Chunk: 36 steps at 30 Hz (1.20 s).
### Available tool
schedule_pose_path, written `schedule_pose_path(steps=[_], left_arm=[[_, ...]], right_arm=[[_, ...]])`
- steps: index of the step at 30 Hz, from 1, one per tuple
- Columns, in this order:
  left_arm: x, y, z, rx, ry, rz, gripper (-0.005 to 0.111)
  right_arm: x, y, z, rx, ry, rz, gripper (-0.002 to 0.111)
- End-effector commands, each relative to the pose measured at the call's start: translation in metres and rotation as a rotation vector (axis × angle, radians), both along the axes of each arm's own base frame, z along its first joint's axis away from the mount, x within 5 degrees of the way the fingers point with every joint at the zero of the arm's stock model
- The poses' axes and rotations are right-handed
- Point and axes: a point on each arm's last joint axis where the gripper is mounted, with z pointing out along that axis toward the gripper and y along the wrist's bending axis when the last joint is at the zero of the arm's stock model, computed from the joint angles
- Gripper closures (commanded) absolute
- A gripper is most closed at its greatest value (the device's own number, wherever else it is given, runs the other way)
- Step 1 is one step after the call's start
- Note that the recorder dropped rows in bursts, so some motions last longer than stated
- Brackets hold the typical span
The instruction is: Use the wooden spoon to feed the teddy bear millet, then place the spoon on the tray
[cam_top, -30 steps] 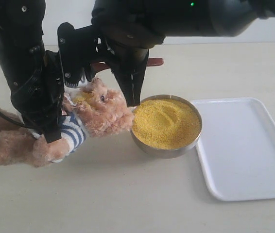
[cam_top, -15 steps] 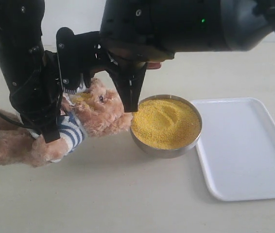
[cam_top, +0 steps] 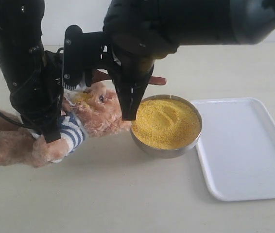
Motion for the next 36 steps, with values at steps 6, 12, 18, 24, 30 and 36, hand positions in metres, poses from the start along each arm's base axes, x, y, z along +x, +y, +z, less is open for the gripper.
schedule_pose_path(steps=[6,12,18,24,30,36], left_arm=[[-0.001,-0.001,0.005,-0.013,-0.01,0.019,0.103],[-0.001,0.0,0.005,-0.009,-0.013,0.022,0.103],[-0.001,0.0,0.005,-0.008,-0.015,0.029,0.103],[-0.001,0.0,0.005,-0.008,-0.015,0.029,0.103],[-0.001,0.0,0.005,-0.008,-0.015,0.033,0.103],[-0.001,0.0,0.005,-0.008,-0.015,0.033,0.103]], right_arm=[[0.021,-0.032,0.011,0.043,0.103,-0.196,0.109],[0.035,-0.06,0.006,0.053,0.209,-0.324,0.109],[0.038,-0.085,-0.001,-0.026,0.328,-0.398,0.109],[0.033,-0.094,-0.002,-0.103,0.399,-0.421,0.109],[0.037,-0.096,-0.012,-0.161,0.397,-0.452,0.109],[0.044,-0.099,-0.016,-0.189,0.333,-0.531,0.109]])
